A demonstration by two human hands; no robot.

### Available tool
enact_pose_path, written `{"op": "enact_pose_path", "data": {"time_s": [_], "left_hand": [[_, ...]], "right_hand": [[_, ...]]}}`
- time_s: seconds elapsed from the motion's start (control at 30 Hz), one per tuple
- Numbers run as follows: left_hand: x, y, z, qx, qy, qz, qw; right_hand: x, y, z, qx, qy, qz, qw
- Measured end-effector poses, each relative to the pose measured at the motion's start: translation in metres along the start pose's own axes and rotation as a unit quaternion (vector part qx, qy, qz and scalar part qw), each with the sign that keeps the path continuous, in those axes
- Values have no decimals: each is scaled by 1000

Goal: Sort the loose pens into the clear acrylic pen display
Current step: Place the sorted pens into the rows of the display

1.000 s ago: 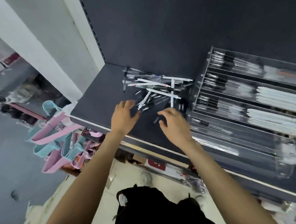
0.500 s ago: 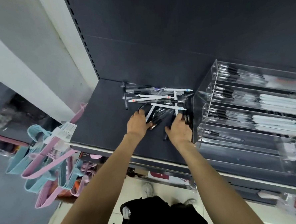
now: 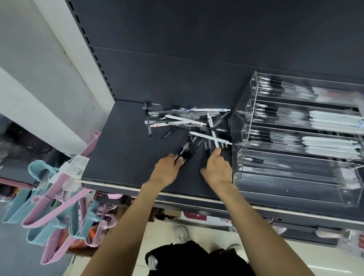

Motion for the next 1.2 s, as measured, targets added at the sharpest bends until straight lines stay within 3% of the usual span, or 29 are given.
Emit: {"op": "enact_pose_path", "data": {"time_s": [0.13,0.23,0.37,0.53,0.83,1.1,1.2], "left_hand": [[2,18,8,28,181,-56,981],[14,36,12,26,338,-105,935],[36,58,16,25,445,-76,892],[50,73,19,67,490,-62,867],[56,85,22,112,473,-39,873],[54,95,23,98,489,-7,867],[53,98,23,85,500,10,862]], "right_hand": [[8,2,-5,-19,-199,11,980],[10,11,-11,-24,-370,36,928],[10,27,-15,-22,-524,12,852],[8,37,-28,-30,-521,-73,850],[9,38,-38,24,-421,-128,898],[10,34,-42,8,-392,-122,912],[8,31,-50,-44,-439,-102,892]]}}
Point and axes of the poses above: each hand's wrist, its own y-axis away from the middle knuckle, its own z-axis out of the palm, x = y × z, the point moved 3 cm from there along -y, towards the middle knuckle, and after that the axes turned 8 degrees about x, right-handed, at the moved point
